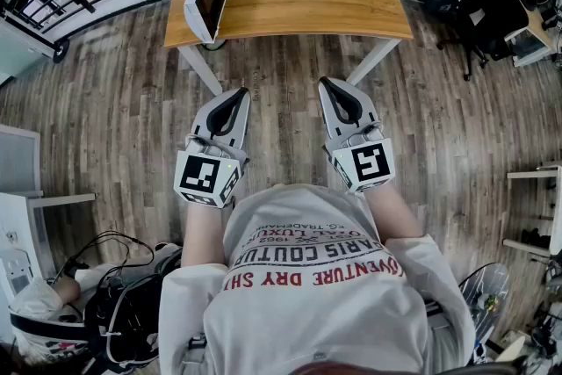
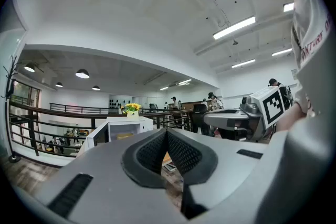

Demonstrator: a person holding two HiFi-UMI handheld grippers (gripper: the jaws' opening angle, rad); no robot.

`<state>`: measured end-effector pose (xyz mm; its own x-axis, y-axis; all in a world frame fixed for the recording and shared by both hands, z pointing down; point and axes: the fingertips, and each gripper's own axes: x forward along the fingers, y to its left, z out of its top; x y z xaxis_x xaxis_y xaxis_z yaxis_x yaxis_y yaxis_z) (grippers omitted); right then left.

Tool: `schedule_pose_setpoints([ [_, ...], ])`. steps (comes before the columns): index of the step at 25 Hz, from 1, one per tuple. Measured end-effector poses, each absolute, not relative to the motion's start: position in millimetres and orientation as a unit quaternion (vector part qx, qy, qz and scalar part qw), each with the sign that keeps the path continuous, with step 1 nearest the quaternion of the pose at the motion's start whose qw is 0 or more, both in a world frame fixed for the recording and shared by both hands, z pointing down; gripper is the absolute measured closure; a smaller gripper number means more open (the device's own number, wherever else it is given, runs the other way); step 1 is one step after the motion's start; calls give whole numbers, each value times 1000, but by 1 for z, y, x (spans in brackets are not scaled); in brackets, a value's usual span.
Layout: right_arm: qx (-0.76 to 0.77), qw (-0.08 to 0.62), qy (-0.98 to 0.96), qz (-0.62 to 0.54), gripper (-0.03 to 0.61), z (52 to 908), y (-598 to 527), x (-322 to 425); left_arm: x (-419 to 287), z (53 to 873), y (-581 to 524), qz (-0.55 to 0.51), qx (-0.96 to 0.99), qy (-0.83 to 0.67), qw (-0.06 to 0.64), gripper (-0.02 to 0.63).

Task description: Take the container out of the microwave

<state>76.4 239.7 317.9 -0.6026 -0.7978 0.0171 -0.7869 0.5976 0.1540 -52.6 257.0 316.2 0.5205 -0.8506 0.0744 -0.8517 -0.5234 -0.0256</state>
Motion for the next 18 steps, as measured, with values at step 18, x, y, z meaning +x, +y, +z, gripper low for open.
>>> schedule_pose_setpoints([
  [18,440,38,-894,-73,551,324,246,51,-69,322,258,25,882,-471,8,601],
])
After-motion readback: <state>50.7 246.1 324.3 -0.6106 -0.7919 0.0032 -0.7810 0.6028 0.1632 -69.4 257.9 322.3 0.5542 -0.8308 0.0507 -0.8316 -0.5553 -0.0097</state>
